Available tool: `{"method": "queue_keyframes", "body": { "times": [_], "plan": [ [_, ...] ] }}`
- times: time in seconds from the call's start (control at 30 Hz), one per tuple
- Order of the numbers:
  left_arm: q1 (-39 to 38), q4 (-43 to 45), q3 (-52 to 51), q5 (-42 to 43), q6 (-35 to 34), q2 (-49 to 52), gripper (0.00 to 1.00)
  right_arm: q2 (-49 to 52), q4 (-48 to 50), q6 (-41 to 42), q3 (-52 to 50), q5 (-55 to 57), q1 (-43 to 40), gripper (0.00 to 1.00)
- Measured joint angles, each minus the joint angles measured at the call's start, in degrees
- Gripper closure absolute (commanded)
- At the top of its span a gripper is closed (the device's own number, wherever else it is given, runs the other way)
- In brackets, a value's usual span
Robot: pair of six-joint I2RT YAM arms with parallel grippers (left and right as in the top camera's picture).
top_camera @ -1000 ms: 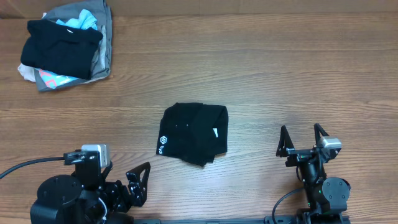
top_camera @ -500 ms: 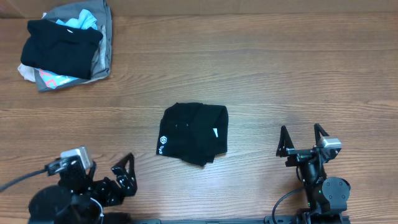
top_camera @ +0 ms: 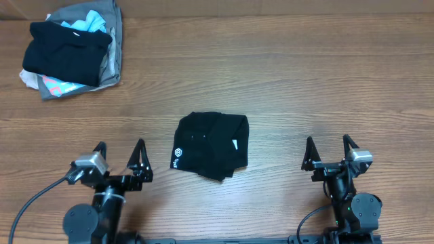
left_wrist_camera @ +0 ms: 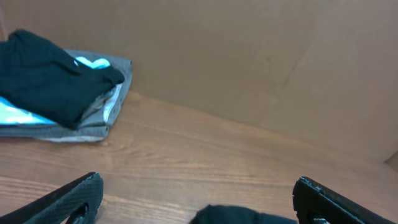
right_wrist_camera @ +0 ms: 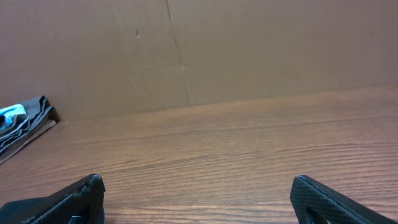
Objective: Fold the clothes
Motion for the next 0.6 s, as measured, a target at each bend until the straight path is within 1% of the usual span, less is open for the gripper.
{"method": "queue_keyframes", "body": {
  "times": [0.13,0.33,0.5,0.6],
  "plan": [
    [0.0,6.1,-6.2,0.0,0.0,-0.9,0.00,0.0,0.0,0.0,0.0,0.0,0.0,0.00],
    [0.0,10.0,-11.8,-1.6,0.0,-5.8,0.00,0.0,0.0,0.0,0.0,0.0,0.0,0.00],
    [0.0,17.7,-16.2,-2.3,0.2,-6.7,0.00,0.0,0.0,0.0,0.0,0.0,0.0,0.00],
    [0.0,23.0,-18.9,-1.7,1.8,-6.7,0.00,0.0,0.0,-0.1,0.0,0.0,0.0,0.00]
  ]
}}
